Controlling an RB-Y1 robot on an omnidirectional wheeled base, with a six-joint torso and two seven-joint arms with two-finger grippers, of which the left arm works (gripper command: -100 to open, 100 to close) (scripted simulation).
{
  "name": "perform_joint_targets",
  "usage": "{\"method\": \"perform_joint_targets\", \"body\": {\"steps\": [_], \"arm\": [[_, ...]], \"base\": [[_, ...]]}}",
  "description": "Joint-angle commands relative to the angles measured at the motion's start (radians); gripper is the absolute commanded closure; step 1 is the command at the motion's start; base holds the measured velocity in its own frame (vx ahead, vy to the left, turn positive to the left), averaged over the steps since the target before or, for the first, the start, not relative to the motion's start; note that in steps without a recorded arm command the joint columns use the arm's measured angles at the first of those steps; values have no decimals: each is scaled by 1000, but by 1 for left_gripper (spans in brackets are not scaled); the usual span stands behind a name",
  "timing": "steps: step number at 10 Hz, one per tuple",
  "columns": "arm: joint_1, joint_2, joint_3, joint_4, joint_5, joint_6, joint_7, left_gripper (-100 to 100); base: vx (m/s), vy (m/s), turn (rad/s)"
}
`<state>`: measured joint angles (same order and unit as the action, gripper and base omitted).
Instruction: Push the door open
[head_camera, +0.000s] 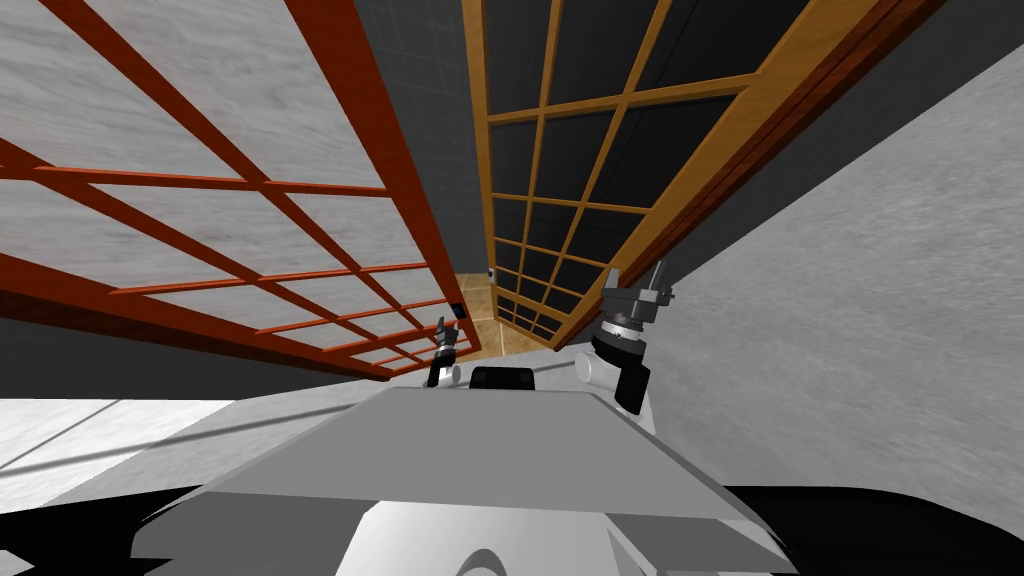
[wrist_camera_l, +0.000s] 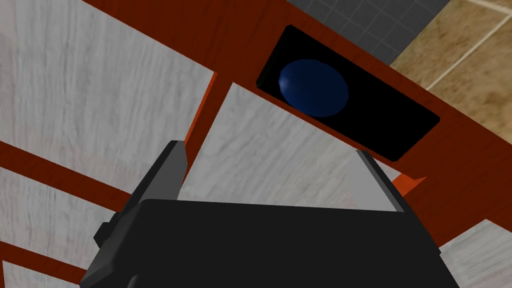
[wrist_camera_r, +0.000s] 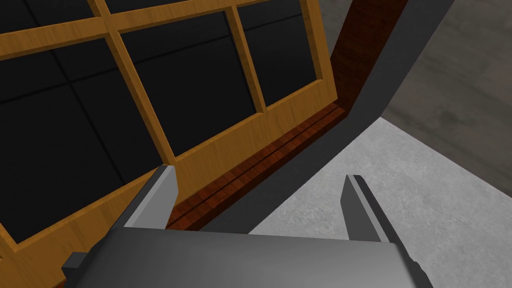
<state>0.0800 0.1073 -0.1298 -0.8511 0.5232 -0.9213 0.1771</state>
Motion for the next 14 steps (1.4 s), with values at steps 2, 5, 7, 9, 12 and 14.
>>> {"method": "perform_joint_targets", "body": {"steps": [2, 5, 7, 9, 12, 14], "arm": [[-5, -4, -3, 3, 13, 1, 56, -100], [-14, -11, -9, 10, 35, 1, 139, -100], [-18, -15, -12, 13, 45, 1, 180, -100], [-27, -22, -18, 20, 66, 2, 246, -100], [-31, -26, -20, 23, 76, 2, 303, -100], [-40, -33, -26, 29, 96, 2, 370, -100]], "base": [[-24, 2, -14], [-36, 0, -20], [-29, 2, -13], [-28, 0, -24], [-32, 4, -12], [-29, 2, -23]]}}
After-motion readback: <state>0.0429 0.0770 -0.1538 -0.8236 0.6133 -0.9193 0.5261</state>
